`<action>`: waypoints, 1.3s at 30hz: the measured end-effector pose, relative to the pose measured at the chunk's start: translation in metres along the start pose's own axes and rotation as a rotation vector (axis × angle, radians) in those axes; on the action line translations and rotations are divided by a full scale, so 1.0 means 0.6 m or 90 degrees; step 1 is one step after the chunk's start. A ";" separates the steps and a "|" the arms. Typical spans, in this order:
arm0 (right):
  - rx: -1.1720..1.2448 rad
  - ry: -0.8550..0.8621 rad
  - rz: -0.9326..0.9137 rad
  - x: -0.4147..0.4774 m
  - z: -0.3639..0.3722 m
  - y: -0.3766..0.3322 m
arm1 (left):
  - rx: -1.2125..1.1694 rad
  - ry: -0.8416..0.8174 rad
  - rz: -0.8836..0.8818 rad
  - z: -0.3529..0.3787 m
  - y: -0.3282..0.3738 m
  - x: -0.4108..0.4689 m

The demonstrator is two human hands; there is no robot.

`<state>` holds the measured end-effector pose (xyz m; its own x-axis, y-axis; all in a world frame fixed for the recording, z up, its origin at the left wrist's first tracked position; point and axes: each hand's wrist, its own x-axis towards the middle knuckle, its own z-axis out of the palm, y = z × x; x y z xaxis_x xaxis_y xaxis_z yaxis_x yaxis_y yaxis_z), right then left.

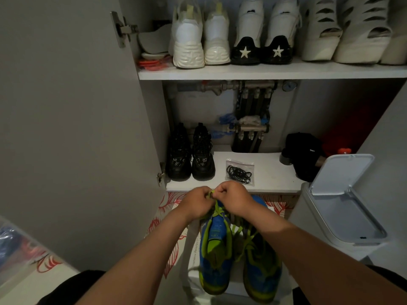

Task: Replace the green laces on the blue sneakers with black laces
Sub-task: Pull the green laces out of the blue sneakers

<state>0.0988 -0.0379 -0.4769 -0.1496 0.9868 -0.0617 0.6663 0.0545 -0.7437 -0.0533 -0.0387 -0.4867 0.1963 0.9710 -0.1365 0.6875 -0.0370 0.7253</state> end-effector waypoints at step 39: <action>-0.190 -0.197 0.096 -0.015 0.002 0.017 | -0.169 0.123 -0.135 -0.056 0.012 0.020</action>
<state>0.1063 -0.0461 -0.4847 -0.2160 0.8975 -0.3845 0.8718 -0.0001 -0.4899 -0.0695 -0.0196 -0.4606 -0.0836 0.9779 -0.1918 0.4882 0.2080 0.8476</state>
